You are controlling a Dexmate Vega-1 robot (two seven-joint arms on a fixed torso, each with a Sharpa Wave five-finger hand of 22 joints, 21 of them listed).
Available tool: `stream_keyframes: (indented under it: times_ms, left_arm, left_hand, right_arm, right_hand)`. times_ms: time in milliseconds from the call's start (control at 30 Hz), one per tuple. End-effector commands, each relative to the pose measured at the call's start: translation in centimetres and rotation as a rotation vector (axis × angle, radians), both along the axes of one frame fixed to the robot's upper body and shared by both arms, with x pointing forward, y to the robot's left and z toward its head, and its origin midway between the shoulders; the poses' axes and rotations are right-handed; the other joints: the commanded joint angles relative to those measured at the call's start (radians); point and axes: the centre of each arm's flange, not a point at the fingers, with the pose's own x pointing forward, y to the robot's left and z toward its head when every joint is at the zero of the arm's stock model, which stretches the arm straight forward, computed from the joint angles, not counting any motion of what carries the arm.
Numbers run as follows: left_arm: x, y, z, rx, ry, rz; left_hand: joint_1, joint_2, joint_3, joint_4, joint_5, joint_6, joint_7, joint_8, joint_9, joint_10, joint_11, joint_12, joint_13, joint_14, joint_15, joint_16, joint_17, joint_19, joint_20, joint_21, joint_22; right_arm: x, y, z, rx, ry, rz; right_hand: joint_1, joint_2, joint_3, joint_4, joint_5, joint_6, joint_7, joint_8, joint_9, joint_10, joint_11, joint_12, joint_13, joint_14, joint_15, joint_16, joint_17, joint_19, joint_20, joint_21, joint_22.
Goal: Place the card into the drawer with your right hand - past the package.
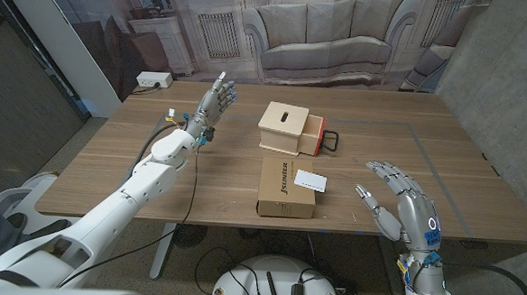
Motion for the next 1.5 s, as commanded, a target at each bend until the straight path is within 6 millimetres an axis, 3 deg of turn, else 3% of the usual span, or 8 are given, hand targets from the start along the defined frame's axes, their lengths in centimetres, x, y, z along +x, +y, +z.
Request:
stream_keyframes:
  times_ms: [33,433,1500]
  left_arm:
    - [0.3,-0.2,0.0,-0.008,-0.005,-0.009]
    - [-0.2,0.4,0.1,-0.008,-0.013,0.003]
    - [-0.9,1.5,1.6,0.004,-0.023,0.035]
  left_hand:
    - [0.005,0.002,-0.003,-0.002,-0.001,0.006,0.007,0.003,0.006,0.007,-0.004,0.005,0.004,0.001,-0.002,0.003,0.003,-0.005,-0.031,0.000,0.003]
    - [0.007,0.004,-0.005,-0.002,-0.002,0.007,0.008,0.002,0.006,0.008,-0.004,0.004,0.004,0.002,-0.002,0.003,0.003,-0.006,-0.030,0.000,0.003]
    - [0.010,0.008,-0.009,-0.002,-0.003,0.006,0.007,0.001,0.006,0.009,-0.005,0.004,0.004,0.002,-0.001,0.002,0.003,-0.006,-0.029,0.000,0.003]
  right_arm:
    - [-0.4,0.1,-0.3,-0.039,0.003,-0.050]
    - [-0.5,-0.3,-0.3,-0.063,0.025,-0.084]
    - [1.5,0.4,-0.5,-0.188,0.067,-0.153]
  right_hand:
    - [0.018,-0.004,0.007,-0.002,0.006,0.008,-0.002,-0.002,0.001,-0.004,-0.012,-0.001,0.003,0.003,-0.121,-0.007,0.002,0.002,-0.095,-0.007,0.002]
    - [0.081,-0.016,0.024,-0.019,0.018,0.008,-0.007,-0.011,0.001,-0.007,-0.022,-0.009,0.003,0.003,-0.122,-0.015,0.001,-0.003,-0.094,-0.011,0.002]
    - [0.181,-0.025,0.053,-0.022,0.033,0.000,-0.008,-0.025,0.003,-0.025,-0.029,-0.025,0.004,-0.005,-0.131,-0.024,0.002,-0.015,-0.100,-0.017,0.003]
